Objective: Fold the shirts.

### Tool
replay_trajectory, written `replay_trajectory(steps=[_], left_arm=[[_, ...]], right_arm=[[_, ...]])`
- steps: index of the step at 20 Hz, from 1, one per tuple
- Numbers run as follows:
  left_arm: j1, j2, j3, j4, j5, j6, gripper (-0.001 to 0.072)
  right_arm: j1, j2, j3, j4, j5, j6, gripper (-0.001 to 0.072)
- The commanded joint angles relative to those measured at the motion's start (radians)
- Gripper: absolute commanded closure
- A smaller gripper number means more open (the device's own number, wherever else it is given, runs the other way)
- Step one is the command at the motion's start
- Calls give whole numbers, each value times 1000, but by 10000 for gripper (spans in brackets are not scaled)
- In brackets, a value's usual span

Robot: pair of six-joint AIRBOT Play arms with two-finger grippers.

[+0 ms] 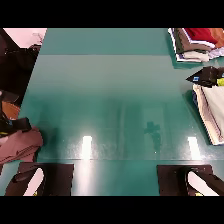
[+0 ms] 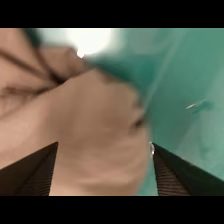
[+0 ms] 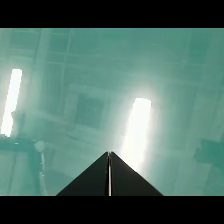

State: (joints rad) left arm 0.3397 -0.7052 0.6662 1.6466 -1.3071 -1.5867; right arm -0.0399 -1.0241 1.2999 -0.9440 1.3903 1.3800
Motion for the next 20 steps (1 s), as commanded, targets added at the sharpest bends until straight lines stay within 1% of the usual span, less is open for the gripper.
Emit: replay_trajectory(steps=[1,2,3,4,5,6,7,9,10,12,13,14,16,18,20], left_arm=[[4,4,-155,86,97,-63,33],[4,4,-168,86,108,-76,50],[4,4,-168,85,111,-89,227],[4,4,-165,83,112,-89,482],[4,4,-156,78,110,-89,681],[4,4,-135,71,99,-89,671],[4,4,-100,67,82,-89,678],[4,4,37,24,22,-66,679],[4,5,126,-17,-7,-42,679],[1,5,344,-159,-72,6,679],[-17,5,453,-224,-93,16,679],[-55,5,566,-280,-105,16,679],[-159,4,764,-345,-116,16,680],[-275,0,923,-353,-108,13,680],[-372,-14,1021,-354,-99,11,680]], right_arm=[[1,-1,1,0,-11,-2,697],[1,-1,1,0,-12,-2,697],[1,-1,1,0,-13,-2,697],[1,-1,1,0,-14,-2,697],[1,-1,1,1,-18,-2,697],[1,-1,1,1,-19,-2,697],[1,-1,1,1,-20,-2,697],[0,0,2,2,-36,-1,697],[0,-1,8,3,-46,-1,697],[0,-1,47,3,-78,-1,697],[0,-1,75,2,-102,-1,697],[0,-1,109,2,-132,-1,697],[0,-1,181,2,-179,-1,698],[0,-1,246,2,-220,-1,698],[0,-1,295,2,-259,-1,697]])
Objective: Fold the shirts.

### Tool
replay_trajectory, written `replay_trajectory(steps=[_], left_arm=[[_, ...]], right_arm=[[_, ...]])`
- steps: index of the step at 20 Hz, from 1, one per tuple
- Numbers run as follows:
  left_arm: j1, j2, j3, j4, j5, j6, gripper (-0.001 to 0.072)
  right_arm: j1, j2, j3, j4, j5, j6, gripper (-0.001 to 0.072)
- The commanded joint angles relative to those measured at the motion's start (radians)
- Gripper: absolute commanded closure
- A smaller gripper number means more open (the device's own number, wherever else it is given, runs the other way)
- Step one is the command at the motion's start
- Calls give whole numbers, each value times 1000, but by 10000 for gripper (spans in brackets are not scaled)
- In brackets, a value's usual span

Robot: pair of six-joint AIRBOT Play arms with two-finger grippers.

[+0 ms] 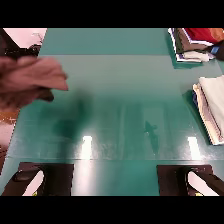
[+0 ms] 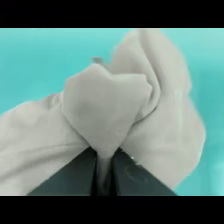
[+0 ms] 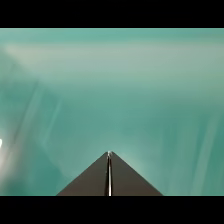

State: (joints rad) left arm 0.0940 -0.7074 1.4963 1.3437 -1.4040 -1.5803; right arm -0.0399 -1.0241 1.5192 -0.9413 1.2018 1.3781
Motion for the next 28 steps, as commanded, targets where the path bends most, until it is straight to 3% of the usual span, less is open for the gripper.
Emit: replay_trajectory(steps=[1,8,13,14,15,16,17,22,25,28], left_arm=[[-166,-26,219,-52,-3,5,680],[-392,-290,192,-140,-138,10,679],[-656,-558,97,-188,-49,90,676],[-699,-610,88,-188,-14,119,464],[-729,-656,84,-185,22,125,50],[-741,-691,84,-182,50,127,-2],[-741,-710,85,-161,67,141,100],[-565,-679,84,3,54,138,102],[-399,-681,7,-25,77,93,102],[-294,-689,-177,-148,188,103,101]], right_arm=[[0,-1,95,-1,-82,1,698],[1,0,145,0,-55,1,697],[1,0,145,0,-6,1,698],[1,0,145,-1,4,1,698],[1,0,145,0,11,1,698],[1,0,145,-1,14,1,698],[0,0,145,0,14,1,698],[1,-1,145,-2,14,1,698],[1,-1,145,-2,23,1,697],[1,-1,143,-3,58,1,698]])
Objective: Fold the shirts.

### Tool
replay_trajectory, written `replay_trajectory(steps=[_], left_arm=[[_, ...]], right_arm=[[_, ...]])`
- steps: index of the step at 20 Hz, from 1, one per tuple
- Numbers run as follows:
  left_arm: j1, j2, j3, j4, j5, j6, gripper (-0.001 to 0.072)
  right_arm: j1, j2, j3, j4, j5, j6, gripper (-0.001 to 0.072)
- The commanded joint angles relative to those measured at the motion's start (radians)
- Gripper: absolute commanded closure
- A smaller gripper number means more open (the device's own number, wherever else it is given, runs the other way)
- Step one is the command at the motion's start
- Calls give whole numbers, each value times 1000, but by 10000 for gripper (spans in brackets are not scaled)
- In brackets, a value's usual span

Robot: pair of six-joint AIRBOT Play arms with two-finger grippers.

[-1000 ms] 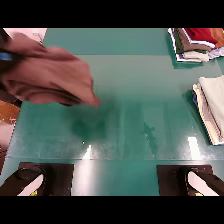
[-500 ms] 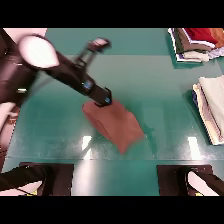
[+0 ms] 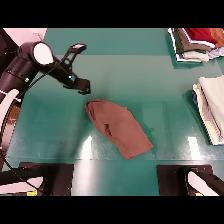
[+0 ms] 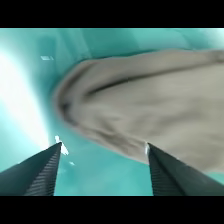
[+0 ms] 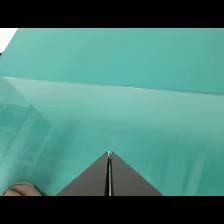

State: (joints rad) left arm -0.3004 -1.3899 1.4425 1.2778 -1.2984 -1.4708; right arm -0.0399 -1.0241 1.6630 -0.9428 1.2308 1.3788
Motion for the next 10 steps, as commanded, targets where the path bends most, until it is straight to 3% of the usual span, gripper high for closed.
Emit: replay_trajectory(steps=[1,6,10], left_arm=[[116,-16,-191,-122,132,26,101],[111,-115,-303,-406,270,217,102],[42,-159,-302,-435,341,248,104]], right_arm=[[1,-1,-1,-2,40,0,698],[1,-1,-1,-3,78,0,698],[1,-1,-1,-3,116,0,698]])
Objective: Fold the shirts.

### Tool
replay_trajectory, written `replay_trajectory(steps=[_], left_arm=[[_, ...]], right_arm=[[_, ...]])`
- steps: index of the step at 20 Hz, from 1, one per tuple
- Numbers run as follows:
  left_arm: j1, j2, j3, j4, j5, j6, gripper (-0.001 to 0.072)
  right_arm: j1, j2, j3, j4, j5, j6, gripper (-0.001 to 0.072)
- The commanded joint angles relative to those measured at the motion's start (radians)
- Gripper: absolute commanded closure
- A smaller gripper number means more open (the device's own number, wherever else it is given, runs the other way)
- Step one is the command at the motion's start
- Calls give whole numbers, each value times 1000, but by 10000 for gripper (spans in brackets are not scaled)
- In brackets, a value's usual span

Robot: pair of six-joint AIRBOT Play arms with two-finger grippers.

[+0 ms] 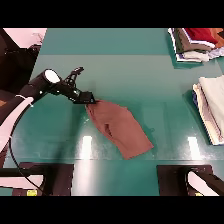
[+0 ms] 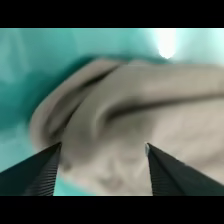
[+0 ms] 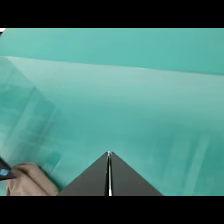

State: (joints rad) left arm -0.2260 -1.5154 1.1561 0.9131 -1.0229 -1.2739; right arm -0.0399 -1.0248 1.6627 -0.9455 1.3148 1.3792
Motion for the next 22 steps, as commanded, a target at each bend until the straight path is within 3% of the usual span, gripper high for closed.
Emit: replay_trajectory(steps=[1,2,3,4,7,10,11,12,13,17,19,22], left_arm=[[-44,-37,-14,-64,69,51,106],[-44,-37,-13,-65,70,50,329],[-38,-36,-5,-63,62,50,644],[-23,-34,12,-62,43,38,679],[48,-2,102,-53,-47,6,680],[108,114,148,-8,-52,8,680],[112,151,148,14,-55,10,679],[111,181,148,52,-65,11,679],[111,205,148,80,-87,11,678],[111,218,145,90,-179,10,679],[111,218,145,91,-182,10,678],[111,218,145,91,-182,10,679]], right_arm=[[0,0,0,-1,46,0,698],[0,0,0,-2,67,0,697],[1,-1,-1,-17,92,0,698],[1,-3,-2,-26,124,0,698],[1,-6,-100,-24,211,0,697],[1,-6,-340,-16,226,-1,690],[2,-8,-432,-14,203,-1,563],[10,-17,-524,-14,169,-2,311],[27,-35,-617,-14,128,-3,216],[163,-177,-855,74,-69,-106,220],[237,-262,-888,193,-158,-170,224],[344,-381,-852,218,-187,-177,263]])
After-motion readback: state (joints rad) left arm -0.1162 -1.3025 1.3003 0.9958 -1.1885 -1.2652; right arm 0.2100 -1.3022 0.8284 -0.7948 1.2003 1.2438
